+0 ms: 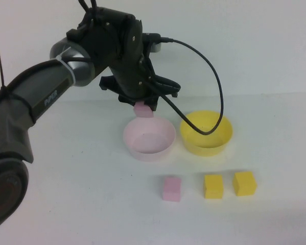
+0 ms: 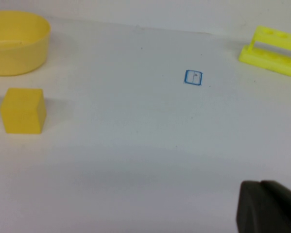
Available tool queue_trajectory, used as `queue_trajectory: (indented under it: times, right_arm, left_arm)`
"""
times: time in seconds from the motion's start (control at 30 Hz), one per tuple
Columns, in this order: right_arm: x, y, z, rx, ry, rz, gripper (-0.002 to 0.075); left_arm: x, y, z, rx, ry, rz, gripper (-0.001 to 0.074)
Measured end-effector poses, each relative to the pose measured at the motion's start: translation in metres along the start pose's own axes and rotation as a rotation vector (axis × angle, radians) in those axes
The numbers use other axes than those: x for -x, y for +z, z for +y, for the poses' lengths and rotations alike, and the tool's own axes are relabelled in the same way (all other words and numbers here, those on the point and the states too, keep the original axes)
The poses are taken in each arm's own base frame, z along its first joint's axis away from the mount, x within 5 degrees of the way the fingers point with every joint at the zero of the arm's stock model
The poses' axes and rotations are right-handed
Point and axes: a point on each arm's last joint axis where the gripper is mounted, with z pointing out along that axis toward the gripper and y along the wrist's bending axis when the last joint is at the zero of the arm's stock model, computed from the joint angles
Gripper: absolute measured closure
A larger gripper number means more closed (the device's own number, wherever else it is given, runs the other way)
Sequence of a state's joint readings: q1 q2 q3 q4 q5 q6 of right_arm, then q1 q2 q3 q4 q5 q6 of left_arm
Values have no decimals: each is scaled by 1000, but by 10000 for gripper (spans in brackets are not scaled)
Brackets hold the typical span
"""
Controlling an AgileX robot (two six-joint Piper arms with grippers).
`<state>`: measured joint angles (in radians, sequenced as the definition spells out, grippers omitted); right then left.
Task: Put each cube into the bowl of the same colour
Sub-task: Pick up all the pink cubes and place them in the pink bowl
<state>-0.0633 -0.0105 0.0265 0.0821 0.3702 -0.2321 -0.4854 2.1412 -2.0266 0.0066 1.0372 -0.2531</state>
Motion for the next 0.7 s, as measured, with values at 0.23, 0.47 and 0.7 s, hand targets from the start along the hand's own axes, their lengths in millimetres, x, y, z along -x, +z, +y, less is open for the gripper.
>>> queue_trajectory:
  times: [0.23,0.47,0.7]
  right_arm:
    - [0,0,0,0,0,0,728]
    - [0,0,0,0,0,0,728]
    - [0,0,0,0,0,0,728]
  left_arm:
    - [-4,28,3,26,80,29,533]
    - [-6,36,3,24,102,47,441]
    - [-1,25,1,13,97,59,432]
